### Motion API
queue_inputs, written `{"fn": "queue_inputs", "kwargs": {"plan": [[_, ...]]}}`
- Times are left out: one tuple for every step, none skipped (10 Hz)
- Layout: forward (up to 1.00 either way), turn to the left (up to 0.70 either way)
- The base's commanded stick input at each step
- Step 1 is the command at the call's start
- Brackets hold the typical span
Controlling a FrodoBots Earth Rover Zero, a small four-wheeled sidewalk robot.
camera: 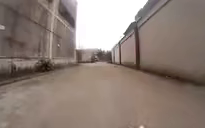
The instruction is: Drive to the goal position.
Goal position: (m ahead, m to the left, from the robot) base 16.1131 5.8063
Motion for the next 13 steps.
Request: {"fn": "queue_inputs", "kwargs": {"plan": [[0.3, 0.0], [0.3, 0.0], [0.3, 0.0], [0.3, 0.0], [0.3, 0.0], [0.3, 0.0], [0.3, 0.0], [0.3, 0.0], [0.3, 0.0], [0.3, 0.0], [0.3, 0.0], [0.3, 0.0], [0.3, 0.0]]}}
